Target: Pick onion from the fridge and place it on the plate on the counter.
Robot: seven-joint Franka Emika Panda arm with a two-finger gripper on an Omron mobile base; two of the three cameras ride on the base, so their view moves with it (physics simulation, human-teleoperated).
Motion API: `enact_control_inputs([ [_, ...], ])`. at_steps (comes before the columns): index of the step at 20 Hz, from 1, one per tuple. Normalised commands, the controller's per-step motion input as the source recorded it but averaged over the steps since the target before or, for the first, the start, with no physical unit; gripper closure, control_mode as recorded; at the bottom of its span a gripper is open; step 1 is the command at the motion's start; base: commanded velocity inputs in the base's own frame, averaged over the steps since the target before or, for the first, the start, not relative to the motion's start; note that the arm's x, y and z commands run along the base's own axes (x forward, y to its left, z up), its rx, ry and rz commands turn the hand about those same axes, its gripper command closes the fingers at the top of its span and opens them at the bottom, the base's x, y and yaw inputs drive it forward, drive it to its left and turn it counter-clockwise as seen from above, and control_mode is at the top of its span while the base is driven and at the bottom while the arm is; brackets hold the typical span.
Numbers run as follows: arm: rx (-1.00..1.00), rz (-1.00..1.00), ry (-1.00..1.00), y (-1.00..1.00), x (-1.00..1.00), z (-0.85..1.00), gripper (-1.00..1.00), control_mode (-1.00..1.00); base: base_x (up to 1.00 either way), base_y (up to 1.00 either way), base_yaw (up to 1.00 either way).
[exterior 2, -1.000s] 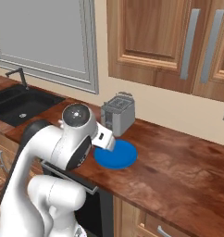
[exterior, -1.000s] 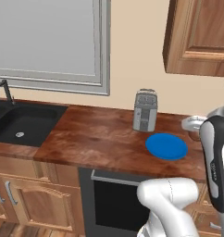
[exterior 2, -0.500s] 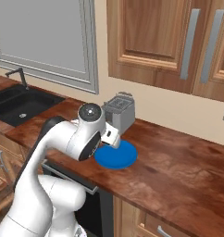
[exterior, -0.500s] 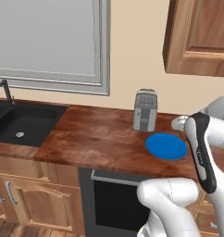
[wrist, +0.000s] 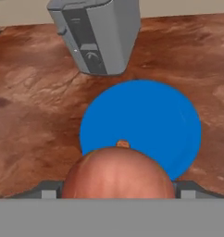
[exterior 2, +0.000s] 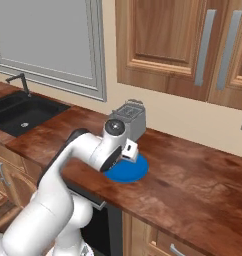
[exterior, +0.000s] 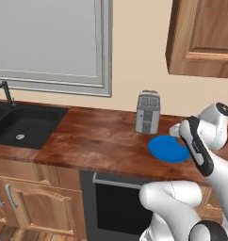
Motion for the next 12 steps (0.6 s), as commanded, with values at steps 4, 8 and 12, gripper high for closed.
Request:
enact_control_inputs([
  [4, 0.0, 0.11, 0.0, -0.27, 0.31, -0.5, 1.0, -1.0, 0.0, 0.0, 0.0],
  [8, 0.0, 0.1, 0.03, -0.07, 0.49, -0.51, 1.0, -1.0, 0.0, 0.0, 0.0],
  [12, 0.0, 0.08, 0.07, 0.0, 0.59, -0.46, 1.0, -1.0, 0.0, 0.0, 0.0],
])
